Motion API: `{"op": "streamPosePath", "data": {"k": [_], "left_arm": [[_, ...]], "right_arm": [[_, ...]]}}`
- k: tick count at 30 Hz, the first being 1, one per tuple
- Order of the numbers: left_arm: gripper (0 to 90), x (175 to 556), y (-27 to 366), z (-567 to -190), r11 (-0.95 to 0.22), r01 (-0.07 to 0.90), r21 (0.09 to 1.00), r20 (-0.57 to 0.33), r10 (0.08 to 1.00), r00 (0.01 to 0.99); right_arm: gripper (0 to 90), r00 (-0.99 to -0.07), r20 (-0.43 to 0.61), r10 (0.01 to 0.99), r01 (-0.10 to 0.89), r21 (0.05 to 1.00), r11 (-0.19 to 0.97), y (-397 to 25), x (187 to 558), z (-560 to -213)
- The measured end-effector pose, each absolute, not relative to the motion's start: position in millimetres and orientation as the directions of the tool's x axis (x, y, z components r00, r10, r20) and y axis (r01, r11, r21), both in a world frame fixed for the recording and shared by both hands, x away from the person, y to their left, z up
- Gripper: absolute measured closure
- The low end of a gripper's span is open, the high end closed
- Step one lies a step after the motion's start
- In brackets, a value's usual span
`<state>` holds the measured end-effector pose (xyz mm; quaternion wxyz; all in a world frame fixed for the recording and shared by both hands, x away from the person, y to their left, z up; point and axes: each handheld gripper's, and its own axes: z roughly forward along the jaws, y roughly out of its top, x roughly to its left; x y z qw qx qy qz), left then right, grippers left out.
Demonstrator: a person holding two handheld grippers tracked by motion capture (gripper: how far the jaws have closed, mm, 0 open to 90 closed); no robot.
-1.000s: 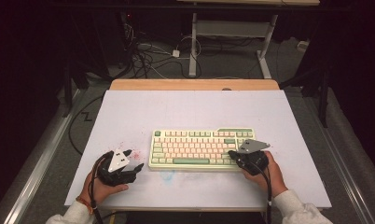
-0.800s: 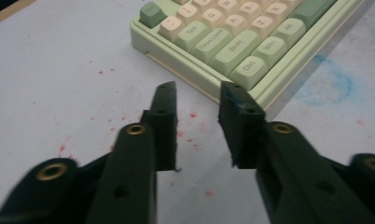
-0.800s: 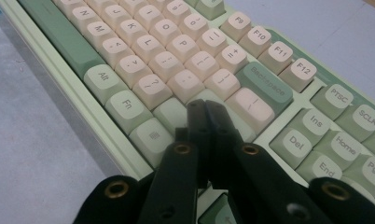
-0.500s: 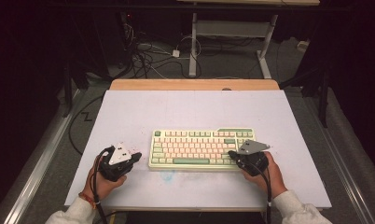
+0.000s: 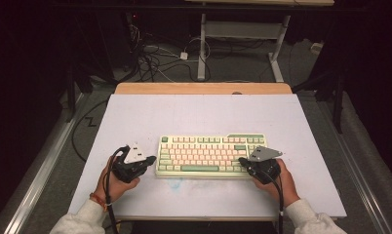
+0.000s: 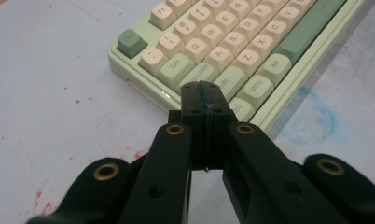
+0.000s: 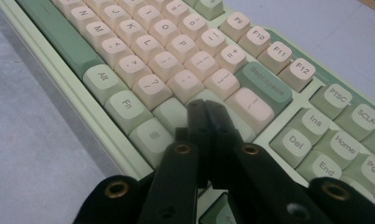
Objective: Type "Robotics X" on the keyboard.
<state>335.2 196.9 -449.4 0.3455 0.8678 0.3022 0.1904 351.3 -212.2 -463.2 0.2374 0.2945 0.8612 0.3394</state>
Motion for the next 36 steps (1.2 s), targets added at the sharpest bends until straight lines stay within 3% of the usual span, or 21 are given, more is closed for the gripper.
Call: {"op": "streamPosePath", "data": {"k": [28,36], "left_arm": [[87.7,395,103,-440,-0.698,0.318,0.641,0.150,0.521,0.840],[87.6,402,92,-445,-0.716,0.322,0.620,0.150,0.510,0.847]], "right_arm": [[90.0,-0.709,-0.218,0.671,0.343,0.725,0.597,-211,350,-464],[90.0,-0.710,-0.220,0.668,0.340,0.724,0.600,-211,350,-464]]}}
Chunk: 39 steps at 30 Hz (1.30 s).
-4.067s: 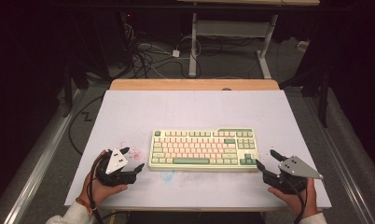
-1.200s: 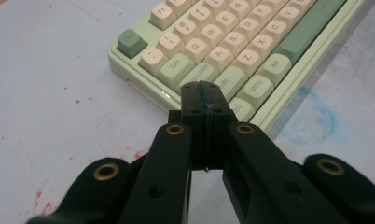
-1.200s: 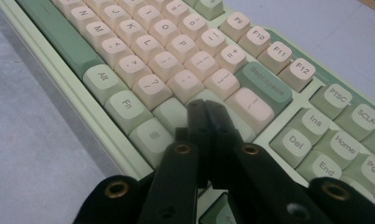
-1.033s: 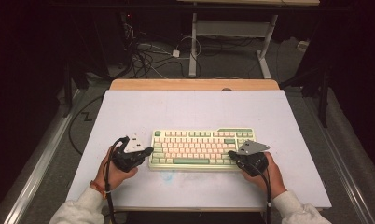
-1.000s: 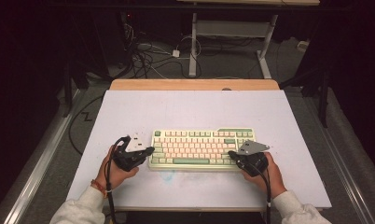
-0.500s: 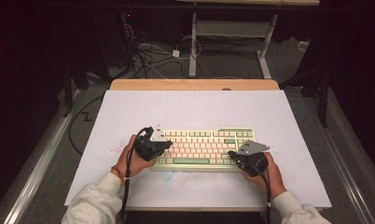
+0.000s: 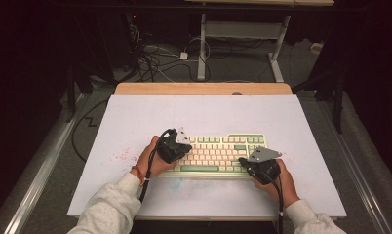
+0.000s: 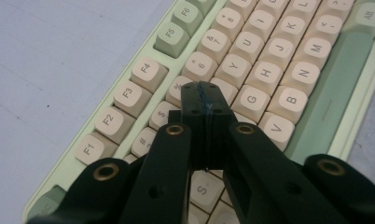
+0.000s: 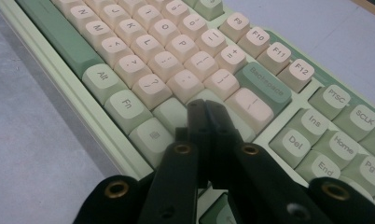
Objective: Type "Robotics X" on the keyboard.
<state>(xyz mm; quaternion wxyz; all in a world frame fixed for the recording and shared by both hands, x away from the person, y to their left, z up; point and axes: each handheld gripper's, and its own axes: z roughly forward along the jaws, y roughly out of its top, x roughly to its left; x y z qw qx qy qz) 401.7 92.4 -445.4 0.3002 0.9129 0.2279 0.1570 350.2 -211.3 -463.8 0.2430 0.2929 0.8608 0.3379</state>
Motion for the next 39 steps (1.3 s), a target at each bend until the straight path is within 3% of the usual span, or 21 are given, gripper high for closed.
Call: {"op": "streamPosePath", "data": {"k": [11,18,23,28,39], "left_arm": [[87.4,404,81,-451,-0.746,0.310,0.590,0.177,0.494,0.851],[86.6,393,100,-433,-0.667,0.261,0.697,0.213,0.541,0.813],[80.4,385,116,-424,-0.619,0.238,0.748,0.206,0.559,0.803],[68.8,376,129,-424,-0.644,0.196,0.740,0.252,0.536,0.806],[25.3,352,159,-437,-0.606,0.184,0.774,0.280,0.588,0.759]], "right_arm": [[90.0,-0.709,-0.226,0.668,0.341,0.719,0.605,-211,350,-463],[90.0,-0.707,-0.217,0.674,0.333,0.738,0.587,-215,348,-457],[90.0,-0.697,-0.221,0.682,0.329,0.747,0.577,-219,346,-451],[90.0,-0.693,-0.219,0.687,0.320,0.761,0.565,-222,344,-446],[90.0,-0.688,-0.215,0.693,0.314,0.772,0.552,-225,343,-440]]}}
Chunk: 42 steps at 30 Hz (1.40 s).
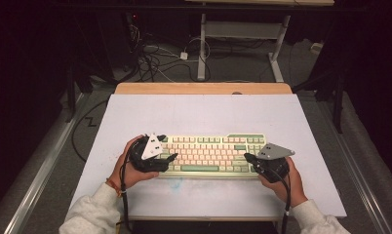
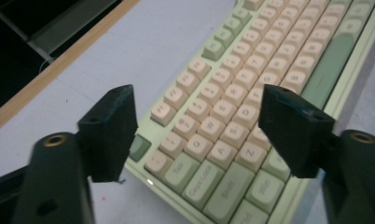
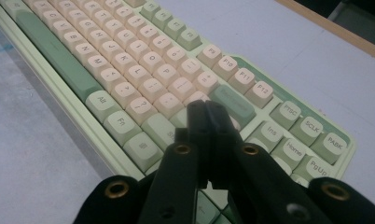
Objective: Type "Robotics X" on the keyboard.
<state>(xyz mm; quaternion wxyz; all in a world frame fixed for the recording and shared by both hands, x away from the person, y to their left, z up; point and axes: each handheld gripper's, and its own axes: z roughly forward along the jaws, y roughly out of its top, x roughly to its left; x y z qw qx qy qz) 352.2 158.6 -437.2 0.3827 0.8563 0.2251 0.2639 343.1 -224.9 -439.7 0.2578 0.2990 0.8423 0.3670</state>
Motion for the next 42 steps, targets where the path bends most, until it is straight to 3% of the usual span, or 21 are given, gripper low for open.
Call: {"op": "streamPosePath", "data": {"k": [9,21,42], "left_arm": [[19.4,337,178,-452,-0.599,0.217,0.771,0.275,0.619,0.735],[19.1,315,201,-471,-0.618,0.273,0.738,0.262,0.635,0.727],[19.1,311,202,-476,-0.634,0.284,0.719,0.265,0.628,0.732]], "right_arm": [[90.0,-0.689,-0.216,0.692,0.305,0.781,0.546,-222,347,-433],[90.0,-0.715,-0.226,0.661,0.282,0.772,0.570,-198,360,-431],[90.0,-0.766,-0.219,0.604,0.292,0.719,0.630,-144,388,-447]]}}
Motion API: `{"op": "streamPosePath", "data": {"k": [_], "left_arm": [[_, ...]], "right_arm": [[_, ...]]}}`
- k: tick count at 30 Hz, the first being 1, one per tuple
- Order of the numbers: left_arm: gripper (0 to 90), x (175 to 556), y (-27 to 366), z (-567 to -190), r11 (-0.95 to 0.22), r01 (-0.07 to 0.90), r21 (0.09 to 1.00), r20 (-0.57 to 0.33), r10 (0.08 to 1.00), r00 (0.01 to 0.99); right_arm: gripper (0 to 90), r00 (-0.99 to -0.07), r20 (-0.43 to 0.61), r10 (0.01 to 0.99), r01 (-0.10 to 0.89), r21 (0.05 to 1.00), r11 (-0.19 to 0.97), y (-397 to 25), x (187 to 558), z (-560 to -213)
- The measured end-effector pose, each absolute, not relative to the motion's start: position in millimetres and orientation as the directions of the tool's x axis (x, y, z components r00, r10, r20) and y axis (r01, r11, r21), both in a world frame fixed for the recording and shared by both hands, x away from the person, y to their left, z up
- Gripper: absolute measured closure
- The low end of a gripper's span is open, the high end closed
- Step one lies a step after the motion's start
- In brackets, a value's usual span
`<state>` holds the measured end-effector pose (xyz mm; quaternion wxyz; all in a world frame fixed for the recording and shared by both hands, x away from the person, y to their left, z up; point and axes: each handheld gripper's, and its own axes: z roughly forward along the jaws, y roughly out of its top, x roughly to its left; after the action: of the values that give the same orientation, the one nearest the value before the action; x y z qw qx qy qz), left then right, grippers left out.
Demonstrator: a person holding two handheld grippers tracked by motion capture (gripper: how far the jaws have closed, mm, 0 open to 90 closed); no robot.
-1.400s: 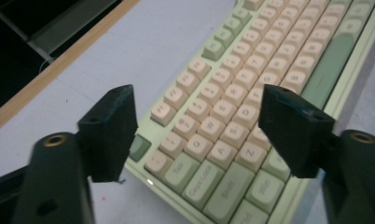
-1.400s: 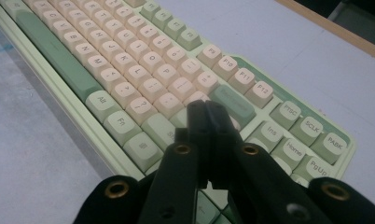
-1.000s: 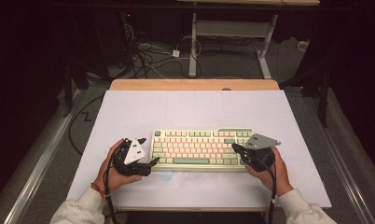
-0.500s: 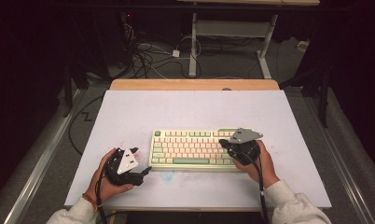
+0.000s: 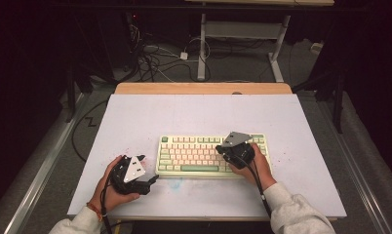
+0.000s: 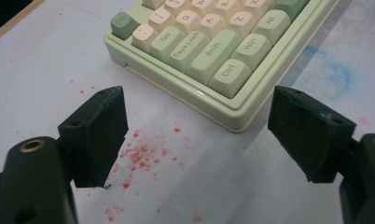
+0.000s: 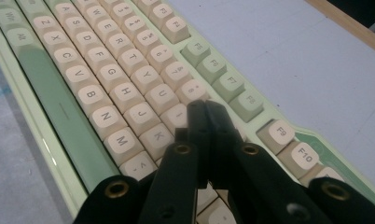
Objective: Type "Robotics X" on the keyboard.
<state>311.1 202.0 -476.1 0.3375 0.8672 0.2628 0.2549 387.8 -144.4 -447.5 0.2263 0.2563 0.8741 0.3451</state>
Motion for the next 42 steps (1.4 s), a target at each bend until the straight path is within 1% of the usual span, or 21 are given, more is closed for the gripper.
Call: {"op": "streamPosePath", "data": {"k": [6,14,24,27,30,35,36,37,40,41,42], "left_arm": [[19.2,312,202,-477,-0.636,0.285,0.717,0.264,0.626,0.734],[19.2,312,203,-477,-0.639,0.288,0.713,0.261,0.623,0.737],[19.8,313,205,-477,-0.634,0.294,0.715,0.258,0.630,0.733],[19.9,313,205,-477,-0.636,0.293,0.714,0.261,0.630,0.731],[20.8,313,204,-478,-0.626,0.305,0.718,0.249,0.640,0.727],[20.8,315,204,-478,-0.628,0.312,0.713,0.246,0.641,0.727],[20.8,315,204,-478,-0.629,0.312,0.712,0.246,0.640,0.728],[20.8,315,204,-478,-0.629,0.313,0.712,0.244,0.639,0.729],[21.4,314,205,-478,-0.621,0.316,0.717,0.238,0.645,0.726],[21.5,315,206,-477,-0.617,0.310,0.724,0.243,0.648,0.722],[21.5,315,206,-477,-0.617,0.310,0.724,0.243,0.648,0.722]], "right_arm": [[90.0,-0.768,-0.228,0.599,0.293,0.706,0.645,-139,392,-452],[90.0,-0.751,-0.230,0.619,0.336,0.674,0.658,-135,395,-456],[90.0,-0.749,-0.216,0.627,0.299,0.734,0.610,-146,389,-446],[88.8,-0.743,-0.213,0.635,0.293,0.750,0.594,-149,387,-443],[83.3,-0.732,-0.220,0.644,0.270,0.775,0.572,-157,384,-435],[71.2,-0.718,-0.215,0.662,0.270,0.791,0.549,-166,379,-428],[71.2,-0.718,-0.215,0.662,0.270,0.791,0.549,-166,379,-428],[65.5,-0.709,-0.215,0.672,0.263,0.803,0.535,-171,376,-425],[55.9,-0.708,-0.204,0.676,0.244,0.827,0.506,-180,371,-420],[53.2,-0.698,-0.205,0.686,0.243,0.833,0.497,-182,369,-419],[53.2,-0.698,-0.205,0.686,0.243,0.833,0.497,-182,369,-419]]}}
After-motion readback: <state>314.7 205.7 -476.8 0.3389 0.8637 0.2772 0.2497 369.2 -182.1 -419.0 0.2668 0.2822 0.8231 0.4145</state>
